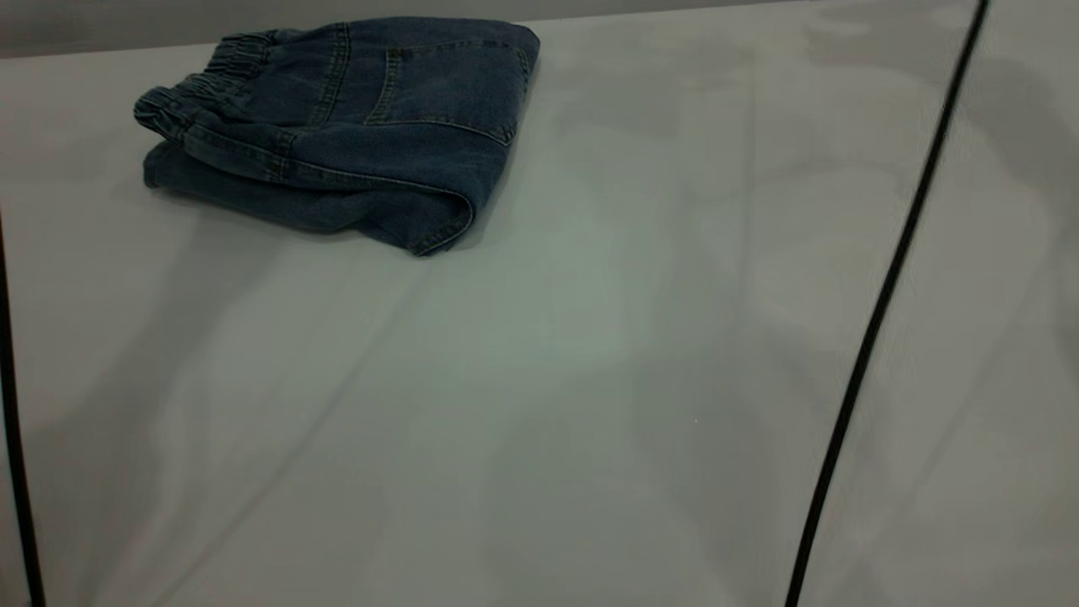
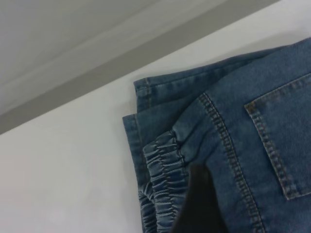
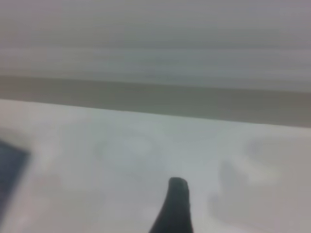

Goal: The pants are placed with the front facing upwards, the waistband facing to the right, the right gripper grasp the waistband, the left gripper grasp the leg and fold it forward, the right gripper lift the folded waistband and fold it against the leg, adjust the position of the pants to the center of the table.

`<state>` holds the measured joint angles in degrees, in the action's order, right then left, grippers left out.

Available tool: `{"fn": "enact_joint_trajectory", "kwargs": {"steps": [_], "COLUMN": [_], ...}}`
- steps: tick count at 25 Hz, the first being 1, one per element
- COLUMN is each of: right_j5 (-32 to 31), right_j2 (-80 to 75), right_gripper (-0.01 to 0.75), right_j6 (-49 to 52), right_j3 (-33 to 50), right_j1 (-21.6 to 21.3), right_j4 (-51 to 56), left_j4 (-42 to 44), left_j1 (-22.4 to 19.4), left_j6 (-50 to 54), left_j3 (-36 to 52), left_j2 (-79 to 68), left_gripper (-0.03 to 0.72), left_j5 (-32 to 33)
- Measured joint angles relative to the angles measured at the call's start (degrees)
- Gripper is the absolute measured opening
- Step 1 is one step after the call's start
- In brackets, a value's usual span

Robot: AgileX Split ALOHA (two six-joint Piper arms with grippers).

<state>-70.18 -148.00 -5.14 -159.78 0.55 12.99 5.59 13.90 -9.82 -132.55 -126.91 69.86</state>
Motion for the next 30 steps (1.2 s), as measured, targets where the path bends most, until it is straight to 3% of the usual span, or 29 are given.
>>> {"fn": "enact_joint_trajectory", "kwargs": {"steps": [7, 17, 24, 30], "right_j5": [0.1, 0.2, 0.1, 0.2], "right_j2": [8.1, 18.0, 22.8, 24.5], "right_gripper": [0.583, 0.583, 0.583, 0.583], "right_j6": [0.4, 1.4, 1.6, 1.6], "right_j3": [8.8, 10.2, 17.7, 17.8], "right_j1": [0.1, 0.0, 0.0, 0.0], "right_j4": [-7.8, -8.1, -8.1, -8.1], "left_j4": [-1.4, -3.1, -4.3, -4.1], "left_j1": [0.0, 0.1, 0.1, 0.1], "left_j6": [0.0, 0.0, -0.1, -1.7], "left_j3": [0.0, 0.0, 0.0, -0.1], "left_j2": [-5.1, -15.4, -21.7, -25.6], "left_gripper": [0.493, 0.493, 0.493, 0.493], "left_j5": [0.0, -0.1, -0.1, -0.2]}}
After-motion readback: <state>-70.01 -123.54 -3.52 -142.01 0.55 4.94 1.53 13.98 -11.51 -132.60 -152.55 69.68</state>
